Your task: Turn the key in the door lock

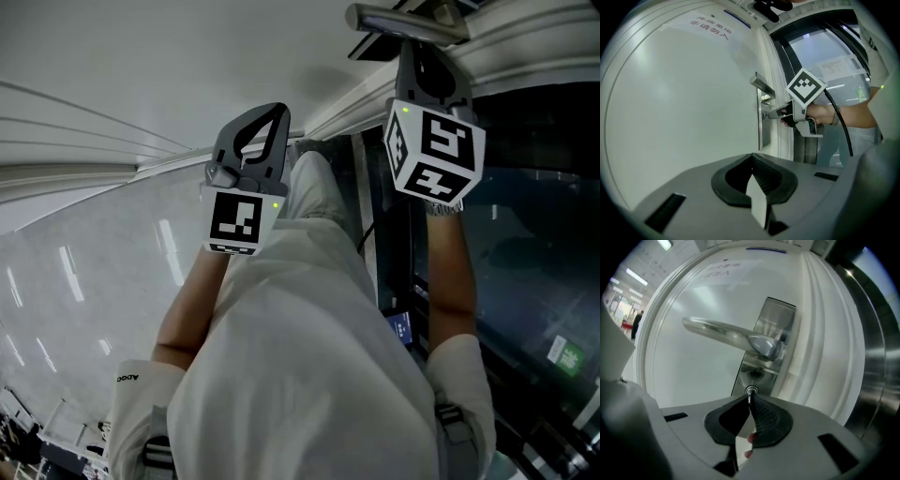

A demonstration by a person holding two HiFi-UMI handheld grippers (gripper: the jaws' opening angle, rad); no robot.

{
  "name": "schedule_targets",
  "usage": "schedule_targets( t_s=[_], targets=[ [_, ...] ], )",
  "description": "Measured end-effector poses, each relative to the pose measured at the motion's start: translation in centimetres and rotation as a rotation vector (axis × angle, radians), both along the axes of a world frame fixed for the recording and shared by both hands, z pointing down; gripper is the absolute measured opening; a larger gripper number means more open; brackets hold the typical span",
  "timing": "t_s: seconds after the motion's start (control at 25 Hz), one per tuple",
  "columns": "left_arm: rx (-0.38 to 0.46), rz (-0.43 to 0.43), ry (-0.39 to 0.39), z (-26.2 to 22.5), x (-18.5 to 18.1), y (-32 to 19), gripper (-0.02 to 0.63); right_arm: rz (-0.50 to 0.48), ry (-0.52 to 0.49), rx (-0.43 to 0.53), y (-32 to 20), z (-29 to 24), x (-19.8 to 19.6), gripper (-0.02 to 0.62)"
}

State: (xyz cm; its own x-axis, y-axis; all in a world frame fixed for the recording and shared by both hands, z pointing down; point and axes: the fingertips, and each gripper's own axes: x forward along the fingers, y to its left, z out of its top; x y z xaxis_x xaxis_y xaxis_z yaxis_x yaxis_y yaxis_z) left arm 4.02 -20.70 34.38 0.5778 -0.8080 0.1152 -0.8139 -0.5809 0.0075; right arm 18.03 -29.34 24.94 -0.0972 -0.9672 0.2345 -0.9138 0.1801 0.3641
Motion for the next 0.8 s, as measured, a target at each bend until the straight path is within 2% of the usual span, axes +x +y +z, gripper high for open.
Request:
schedule_targets(
  t_s=[0.2, 0.32, 0.6, 0.8],
  targets=[
    [-0.003, -0.013, -0.005, 0.1, -0.5, 0.2, 0.008, -0.017, -0.405, -0.103, 0.0, -0.1, 0.4, 0.014],
    [-0.004, -0.021, -0.008, 0.2, -0.9, 0.4, 0.008, -0.022, -0.602, -0.143, 0.0, 0.0, 0.6, 0.014],
    [0.004, -0.053, -0.013, -0.3, -1.9, 0.7, 0.008, -0.022, -0.942, -0.182, 0.1, -0.2, 0.8, 0.014],
    [0.002, -0.057, -0.015, -0.2, -2.1, 0.7, 0.008, -0.024, -1.141, -0.208, 0.1, 0.1, 1.1, 0.014]
  ],
)
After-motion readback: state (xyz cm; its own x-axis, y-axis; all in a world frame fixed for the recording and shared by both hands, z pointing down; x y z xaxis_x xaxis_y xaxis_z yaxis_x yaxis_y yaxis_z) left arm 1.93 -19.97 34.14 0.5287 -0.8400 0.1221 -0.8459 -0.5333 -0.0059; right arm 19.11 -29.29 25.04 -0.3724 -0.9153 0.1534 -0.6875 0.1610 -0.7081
